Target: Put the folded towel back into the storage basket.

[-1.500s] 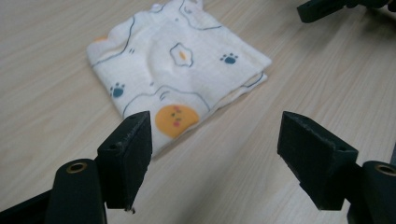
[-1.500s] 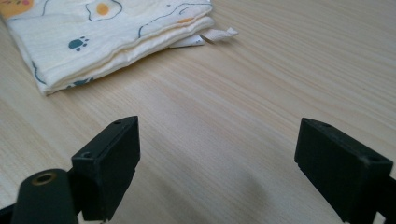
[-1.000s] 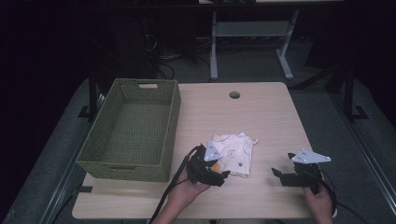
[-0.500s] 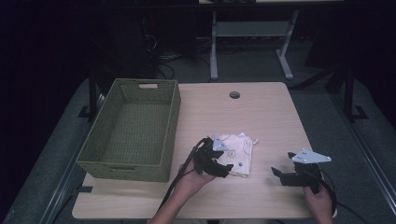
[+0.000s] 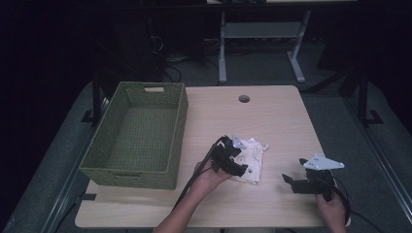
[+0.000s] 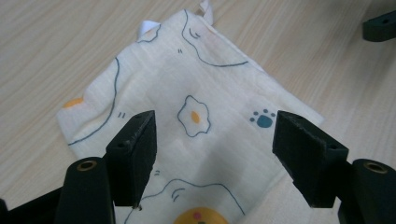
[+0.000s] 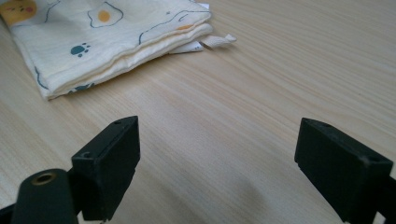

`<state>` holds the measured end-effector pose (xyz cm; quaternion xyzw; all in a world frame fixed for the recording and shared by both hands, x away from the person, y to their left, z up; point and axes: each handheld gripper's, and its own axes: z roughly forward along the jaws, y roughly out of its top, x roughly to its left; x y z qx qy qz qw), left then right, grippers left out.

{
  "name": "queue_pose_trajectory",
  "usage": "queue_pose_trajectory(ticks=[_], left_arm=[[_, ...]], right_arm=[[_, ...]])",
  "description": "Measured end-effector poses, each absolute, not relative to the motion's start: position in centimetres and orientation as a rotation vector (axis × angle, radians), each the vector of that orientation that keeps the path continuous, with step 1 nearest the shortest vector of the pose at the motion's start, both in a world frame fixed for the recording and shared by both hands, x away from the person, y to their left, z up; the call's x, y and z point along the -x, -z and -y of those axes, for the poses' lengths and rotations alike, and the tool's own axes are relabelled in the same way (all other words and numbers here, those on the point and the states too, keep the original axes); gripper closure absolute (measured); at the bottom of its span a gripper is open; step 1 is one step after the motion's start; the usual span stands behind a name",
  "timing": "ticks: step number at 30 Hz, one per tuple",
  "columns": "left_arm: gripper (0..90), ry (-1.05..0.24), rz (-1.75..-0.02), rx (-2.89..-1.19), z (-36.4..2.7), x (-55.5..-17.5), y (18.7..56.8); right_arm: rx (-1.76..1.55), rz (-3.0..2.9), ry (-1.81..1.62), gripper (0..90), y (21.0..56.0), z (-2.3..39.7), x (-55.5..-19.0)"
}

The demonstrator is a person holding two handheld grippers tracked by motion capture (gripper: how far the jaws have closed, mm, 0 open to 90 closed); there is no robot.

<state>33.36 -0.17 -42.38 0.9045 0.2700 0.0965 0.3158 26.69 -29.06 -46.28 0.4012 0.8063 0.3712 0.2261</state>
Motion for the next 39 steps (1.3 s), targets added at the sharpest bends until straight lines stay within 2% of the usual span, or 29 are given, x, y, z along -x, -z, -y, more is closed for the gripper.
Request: queue_pose_trajectory(ticks=[10, 13, 18, 26, 36, 39], left_arm=[[31.5, -0.272, -0.76, -2.406, 1.2, -35.5, 43.3], [34.4, -0.299, -0.767, -2.407, 1.4, -35.8, 43.6], [34.9, -0.288, -0.787, -2.459, 2.0, -36.2, 44.5], [36.6, -0.255, -0.841, -2.448, 2.1, -36.5, 45.4], [50.1, -0.262, -0.887, -2.445, 2.2, -36.4, 45.2], [57.6, -0.264, -0.889, -2.453, 2.0, -36.6, 45.1]], right_arm=[[-1.11, -2.218, -1.031, 13.9, 46.3, 29.0, -26.7], [-1.106, -2.211, -1.03, 13.9, 46.2, 29.1, -26.7], [-1.113, -2.202, -1.057, 13.9, 46.1, 29.2, -26.7], [-1.125, -2.197, -1.104, 13.9, 46.0, 29.3, -26.5], [-1.118, -2.195, -1.107, 13.9, 45.9, 29.3, -26.5], [-1.118, -2.197, -1.104, 13.9, 45.9, 29.2, -26.5]])
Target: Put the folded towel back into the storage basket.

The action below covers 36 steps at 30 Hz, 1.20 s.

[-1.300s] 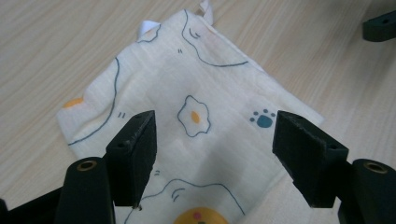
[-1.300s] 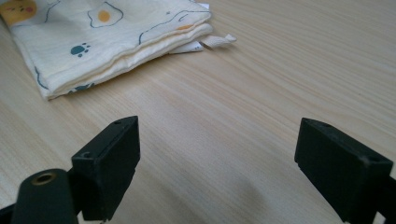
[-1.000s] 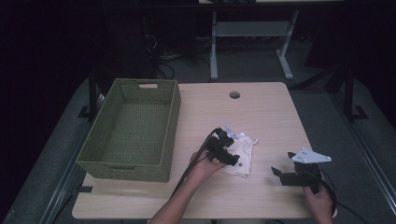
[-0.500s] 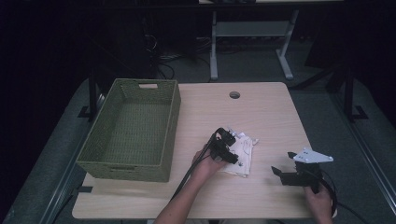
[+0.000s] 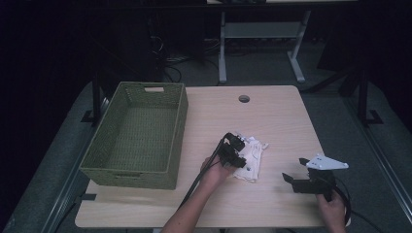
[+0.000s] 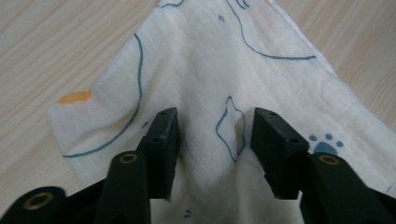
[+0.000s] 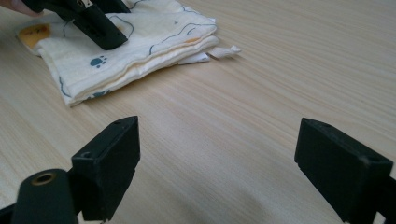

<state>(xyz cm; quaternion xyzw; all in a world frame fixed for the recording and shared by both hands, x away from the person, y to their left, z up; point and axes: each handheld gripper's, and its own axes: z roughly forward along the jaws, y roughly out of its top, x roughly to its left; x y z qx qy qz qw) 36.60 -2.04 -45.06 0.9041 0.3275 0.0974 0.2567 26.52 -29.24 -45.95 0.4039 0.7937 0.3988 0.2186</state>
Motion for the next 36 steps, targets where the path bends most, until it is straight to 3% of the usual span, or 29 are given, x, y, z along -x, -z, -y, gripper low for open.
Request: queue_pose_trajectory(ticks=[12, 23, 36], left_arm=[[81.4, -0.187, -0.904, -2.431, 1.6, -37.2, 45.0], [82.3, -0.081, -0.959, -2.368, 0.8, -37.8, 45.1], [83.3, 0.139, -0.98, -2.216, -0.5, -38.6, 44.8]], right_arm=[[-1.114, -2.195, -1.114, 13.9, 45.8, 29.3, -26.5], [-1.147, -2.17, -1.13, 13.9, 45.6, 29.6, -26.2], [-1.152, -2.158, -1.102, 13.9, 45.6, 29.7, -26.3]])
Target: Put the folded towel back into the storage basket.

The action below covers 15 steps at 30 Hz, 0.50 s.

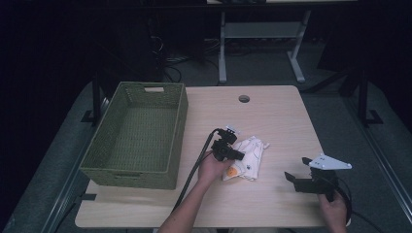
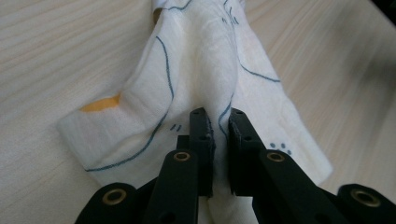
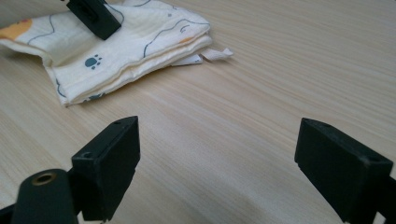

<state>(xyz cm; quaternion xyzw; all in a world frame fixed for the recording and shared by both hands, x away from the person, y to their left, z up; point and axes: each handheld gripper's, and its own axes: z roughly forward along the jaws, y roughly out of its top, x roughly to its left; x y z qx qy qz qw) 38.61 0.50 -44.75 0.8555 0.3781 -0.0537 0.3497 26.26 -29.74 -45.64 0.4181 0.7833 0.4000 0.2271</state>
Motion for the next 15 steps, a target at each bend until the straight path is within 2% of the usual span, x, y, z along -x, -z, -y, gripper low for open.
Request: queue_pose_trajectory(ticks=[15], left_arm=[[83.5, 0.195, -0.958, -2.109, -3.1, -38.3, 41.2]], right_arm=[[-1.167, -2.148, -1.095, 13.9, 45.7, 29.9, -26.4]])
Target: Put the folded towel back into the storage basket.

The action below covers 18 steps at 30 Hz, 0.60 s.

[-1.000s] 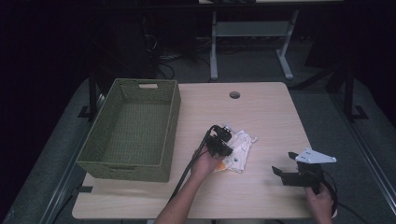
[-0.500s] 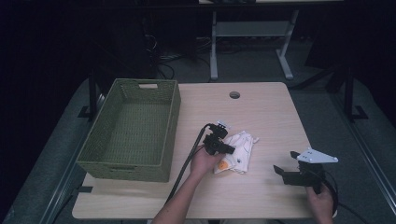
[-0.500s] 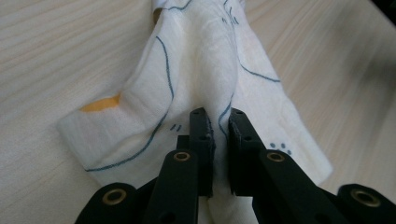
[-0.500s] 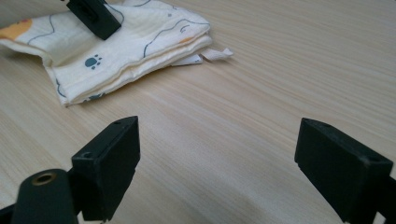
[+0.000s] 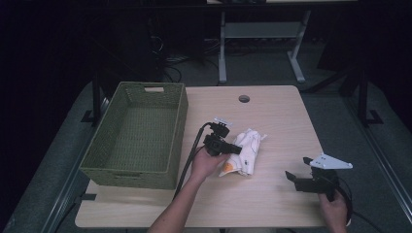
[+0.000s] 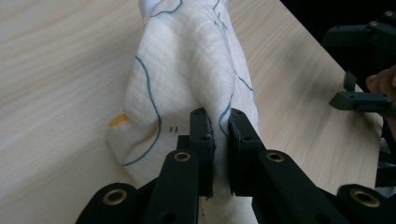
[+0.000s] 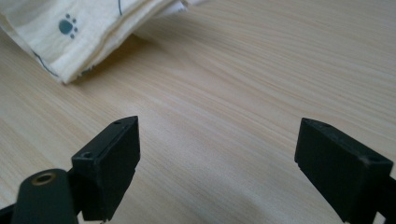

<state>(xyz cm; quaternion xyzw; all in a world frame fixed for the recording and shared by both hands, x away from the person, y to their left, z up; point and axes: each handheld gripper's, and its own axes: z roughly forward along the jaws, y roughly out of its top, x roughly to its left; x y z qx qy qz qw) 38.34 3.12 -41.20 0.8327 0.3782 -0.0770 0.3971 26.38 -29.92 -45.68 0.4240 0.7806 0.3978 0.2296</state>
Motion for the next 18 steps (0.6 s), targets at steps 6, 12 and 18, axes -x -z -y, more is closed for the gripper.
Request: queue_pose_trajectory(ticks=[6, 12, 18], left_arm=[[83.5, 0.213, -0.939, -2.081, -4.0, -38.1, 39.9], [83.5, 0.22, -0.926, -2.049, -4.8, -37.8, 38.9], [83.5, 0.208, -0.906, -2.08, -5.0, -37.5, 37.9]], right_arm=[[-1.172, -2.146, -1.093, 13.9, 45.7, 30.0, -26.4], [-1.169, -2.147, -1.088, 13.9, 45.7, 29.9, -26.3], [-1.168, -2.155, -1.099, 13.9, 45.7, 29.9, -26.4]])
